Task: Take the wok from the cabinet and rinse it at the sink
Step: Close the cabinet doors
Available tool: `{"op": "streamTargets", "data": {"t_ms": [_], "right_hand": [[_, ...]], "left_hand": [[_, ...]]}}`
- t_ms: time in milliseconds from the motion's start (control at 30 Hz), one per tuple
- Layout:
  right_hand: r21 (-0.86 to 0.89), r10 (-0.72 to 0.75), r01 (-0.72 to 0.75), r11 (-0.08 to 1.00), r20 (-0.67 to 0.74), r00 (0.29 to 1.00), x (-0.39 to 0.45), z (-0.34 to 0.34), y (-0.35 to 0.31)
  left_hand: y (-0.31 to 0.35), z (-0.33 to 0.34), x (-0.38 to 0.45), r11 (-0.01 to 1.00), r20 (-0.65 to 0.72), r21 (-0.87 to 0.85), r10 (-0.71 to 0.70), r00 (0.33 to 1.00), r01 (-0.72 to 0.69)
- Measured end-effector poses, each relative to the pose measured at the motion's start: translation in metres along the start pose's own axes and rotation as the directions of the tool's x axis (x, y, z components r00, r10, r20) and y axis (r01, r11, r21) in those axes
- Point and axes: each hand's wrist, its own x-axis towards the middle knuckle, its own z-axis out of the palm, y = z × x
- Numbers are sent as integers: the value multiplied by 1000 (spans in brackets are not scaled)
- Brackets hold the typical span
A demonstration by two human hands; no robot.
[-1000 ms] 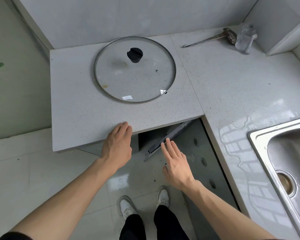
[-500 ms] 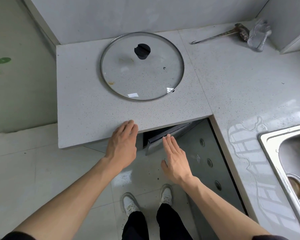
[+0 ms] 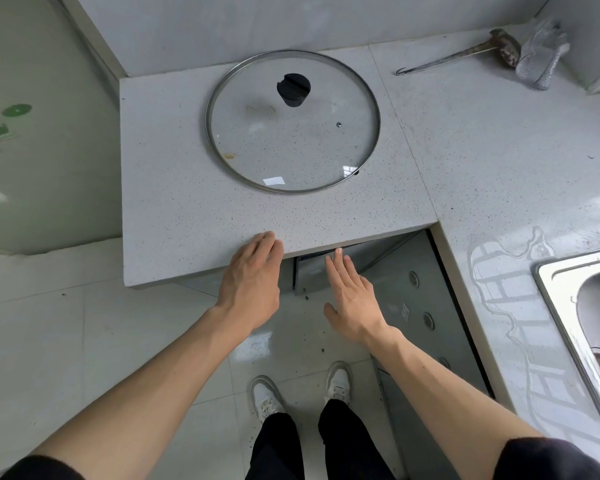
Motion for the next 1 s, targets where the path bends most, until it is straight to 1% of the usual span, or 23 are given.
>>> {"op": "streamTargets", "data": {"t_ms": [233,500,667,733,867,1000], "right_hand": [[-16,-1,2,1000,22,1000,10,-6,1],[14,-16,15,1000,48,999,0,-20,5],[33,-13,11,999,63,998,-12,-42,3],[87,3,-6,996,35,999,-19,-54,2],[213,11,9,977,-91,996,-34,-90,1],[231,13,30,972,-183,983,-48,-125,3]], "left_hand": [[1,1,0,1000,14,11,-7,1000,7],[5,-6,0,999,55,1,-36,998,36],[9,-14,-2,994,161,-46,-93,983,101],[12,-19,-4,991,180,-59,-111,977,123],[24,-38,-12,978,185,-98,-165,969,185],[40,-69,-20,973,166,-119,-177,970,198]]}}
